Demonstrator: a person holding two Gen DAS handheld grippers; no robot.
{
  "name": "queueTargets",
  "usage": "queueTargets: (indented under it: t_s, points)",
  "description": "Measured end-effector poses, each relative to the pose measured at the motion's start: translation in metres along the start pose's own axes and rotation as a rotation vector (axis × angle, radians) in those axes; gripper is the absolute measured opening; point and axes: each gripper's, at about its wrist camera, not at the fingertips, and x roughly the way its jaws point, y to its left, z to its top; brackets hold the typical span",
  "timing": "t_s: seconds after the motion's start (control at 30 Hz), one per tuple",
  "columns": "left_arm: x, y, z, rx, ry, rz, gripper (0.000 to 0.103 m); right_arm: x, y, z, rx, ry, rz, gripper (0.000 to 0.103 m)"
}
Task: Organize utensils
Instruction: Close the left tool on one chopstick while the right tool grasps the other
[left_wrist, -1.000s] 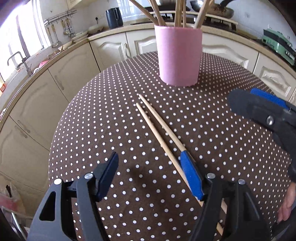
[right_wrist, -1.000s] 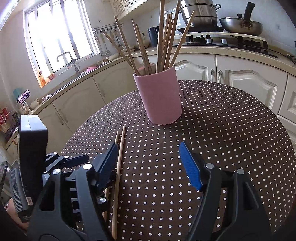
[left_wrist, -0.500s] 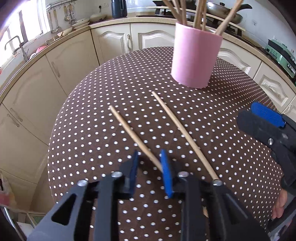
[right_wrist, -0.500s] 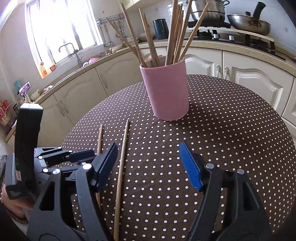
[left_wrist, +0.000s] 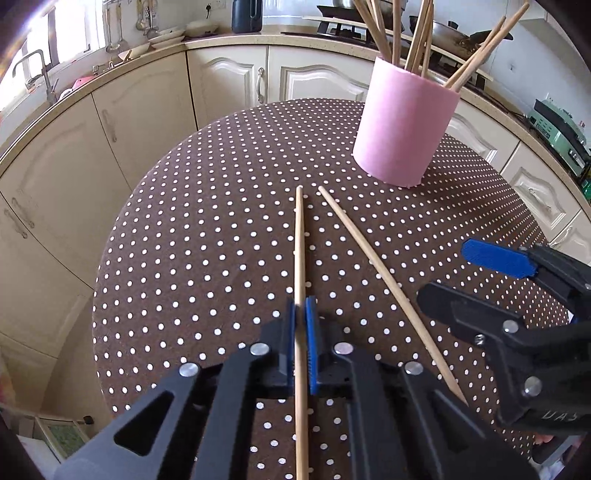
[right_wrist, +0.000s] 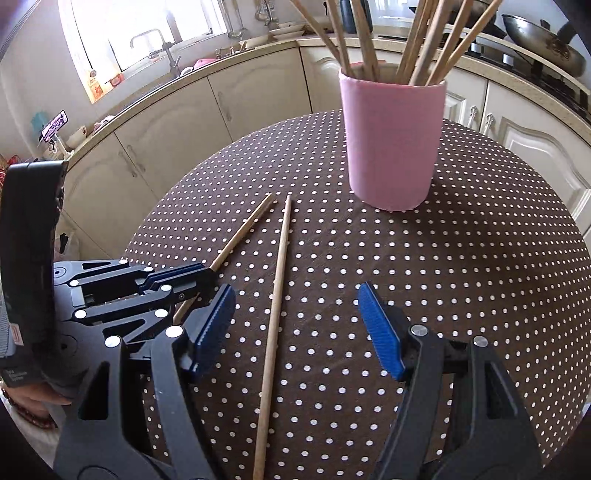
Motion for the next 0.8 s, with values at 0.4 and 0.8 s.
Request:
queueTargets:
  t_s: [0.4,0.8]
  points:
    - [-0.003,0.005,-0.004,-0.010,-0.005,-0.019,0.006,0.019,0.016,0.013,-0.054,0.126,-0.055,0.067]
    - [-0.003,0.011,0.000,-0.014,0.009,-0.054,0.006,0.046,0.034,0.030,-0.111,0.268,-0.085,0.044]
